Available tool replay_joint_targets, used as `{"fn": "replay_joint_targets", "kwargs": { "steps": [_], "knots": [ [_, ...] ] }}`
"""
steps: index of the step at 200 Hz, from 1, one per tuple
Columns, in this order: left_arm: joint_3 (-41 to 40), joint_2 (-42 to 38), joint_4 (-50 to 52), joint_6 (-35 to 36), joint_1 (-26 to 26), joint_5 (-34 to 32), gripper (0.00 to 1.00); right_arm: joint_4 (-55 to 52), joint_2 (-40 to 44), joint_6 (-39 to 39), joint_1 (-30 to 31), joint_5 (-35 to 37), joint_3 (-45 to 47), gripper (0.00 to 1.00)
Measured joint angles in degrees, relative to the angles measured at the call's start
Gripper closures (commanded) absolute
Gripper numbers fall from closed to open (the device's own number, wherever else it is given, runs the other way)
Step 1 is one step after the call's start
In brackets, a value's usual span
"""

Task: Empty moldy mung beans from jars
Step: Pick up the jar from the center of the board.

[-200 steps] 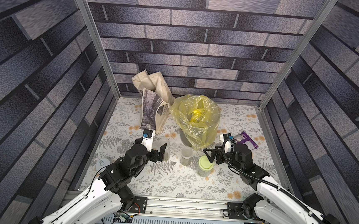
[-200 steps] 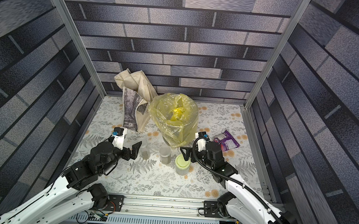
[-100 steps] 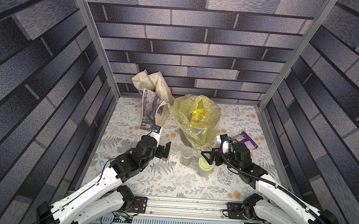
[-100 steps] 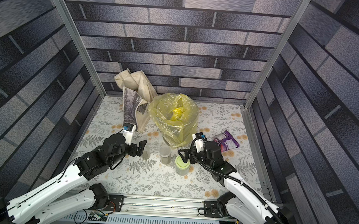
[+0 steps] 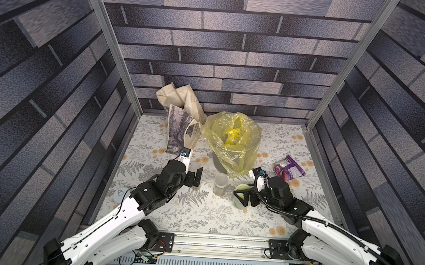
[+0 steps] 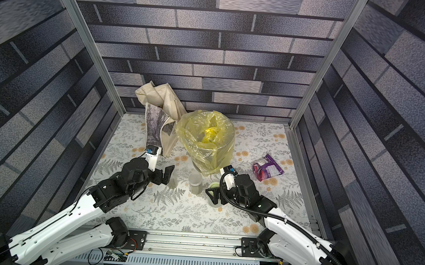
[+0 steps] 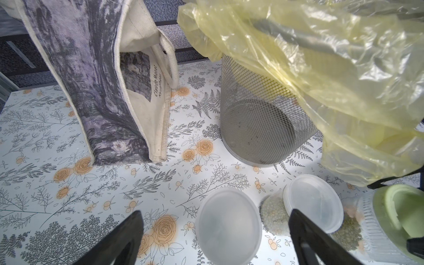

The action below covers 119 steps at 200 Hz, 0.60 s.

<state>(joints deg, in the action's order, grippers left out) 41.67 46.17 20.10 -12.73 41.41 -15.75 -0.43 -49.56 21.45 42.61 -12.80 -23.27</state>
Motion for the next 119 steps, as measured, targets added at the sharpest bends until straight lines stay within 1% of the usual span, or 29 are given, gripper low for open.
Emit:
{"fn": "replay_joint_targets", "kwargs": {
  "steps": [39,85,119],
  "knots": [
    [0.0,0.0,0.0,0.0,-0.3,0.6,0.00,-2.6,4.3,-0.5,1.3,3.0,0.9,0.00],
    [0.0,0.0,0.0,0.0,-0.3,0.8,0.00,-4.3,4.4,-1.3,4.3,6.8,1.1,0.00],
    [0.0,0.0,0.0,-0.2,-0.3,0.9,0.00,-4.3,4.4,-2.0,5.3,9.2,1.2,0.00]
  ]
}}
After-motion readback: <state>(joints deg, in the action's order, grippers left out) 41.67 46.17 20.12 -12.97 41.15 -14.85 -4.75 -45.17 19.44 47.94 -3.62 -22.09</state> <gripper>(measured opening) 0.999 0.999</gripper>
